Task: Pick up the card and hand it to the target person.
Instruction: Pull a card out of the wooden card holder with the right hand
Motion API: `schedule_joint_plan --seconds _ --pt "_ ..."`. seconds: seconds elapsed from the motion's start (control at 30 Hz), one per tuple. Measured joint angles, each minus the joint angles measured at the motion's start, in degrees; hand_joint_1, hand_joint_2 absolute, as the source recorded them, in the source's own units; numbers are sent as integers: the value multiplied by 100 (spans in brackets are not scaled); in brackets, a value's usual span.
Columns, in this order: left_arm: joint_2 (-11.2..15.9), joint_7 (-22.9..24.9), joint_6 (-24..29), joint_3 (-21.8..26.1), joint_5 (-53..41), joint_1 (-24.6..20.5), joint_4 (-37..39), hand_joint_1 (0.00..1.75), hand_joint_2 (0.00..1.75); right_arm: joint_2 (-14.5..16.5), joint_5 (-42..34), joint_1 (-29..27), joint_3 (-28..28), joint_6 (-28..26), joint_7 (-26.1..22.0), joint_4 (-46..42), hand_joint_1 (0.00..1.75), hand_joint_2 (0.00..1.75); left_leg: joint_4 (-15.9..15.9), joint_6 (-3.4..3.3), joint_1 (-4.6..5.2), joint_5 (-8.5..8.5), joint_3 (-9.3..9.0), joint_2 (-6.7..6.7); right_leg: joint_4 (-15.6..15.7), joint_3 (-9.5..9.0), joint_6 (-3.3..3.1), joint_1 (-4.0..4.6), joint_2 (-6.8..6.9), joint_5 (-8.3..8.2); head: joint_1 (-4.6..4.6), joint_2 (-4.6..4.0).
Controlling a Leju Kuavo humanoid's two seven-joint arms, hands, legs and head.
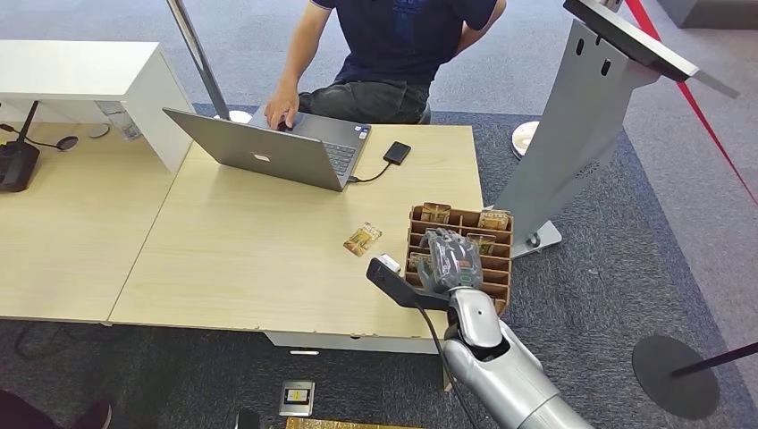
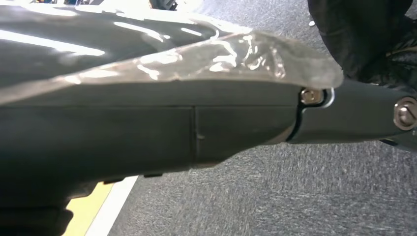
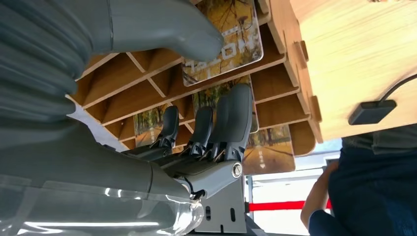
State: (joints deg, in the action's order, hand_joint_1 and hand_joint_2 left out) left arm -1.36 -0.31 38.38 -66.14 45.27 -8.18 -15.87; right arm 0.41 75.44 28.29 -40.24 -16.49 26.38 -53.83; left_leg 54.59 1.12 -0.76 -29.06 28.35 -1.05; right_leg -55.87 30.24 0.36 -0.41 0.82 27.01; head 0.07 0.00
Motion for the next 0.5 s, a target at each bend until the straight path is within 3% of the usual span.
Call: schedule_joint_plan --seconds 0.5 --pt "0 -3 0 0 2 0 0 0 0 -10 8 -6 0 8 3 -50 150 175 0 0 0 0 0 0 0 0 0 0 0 0 0 0"
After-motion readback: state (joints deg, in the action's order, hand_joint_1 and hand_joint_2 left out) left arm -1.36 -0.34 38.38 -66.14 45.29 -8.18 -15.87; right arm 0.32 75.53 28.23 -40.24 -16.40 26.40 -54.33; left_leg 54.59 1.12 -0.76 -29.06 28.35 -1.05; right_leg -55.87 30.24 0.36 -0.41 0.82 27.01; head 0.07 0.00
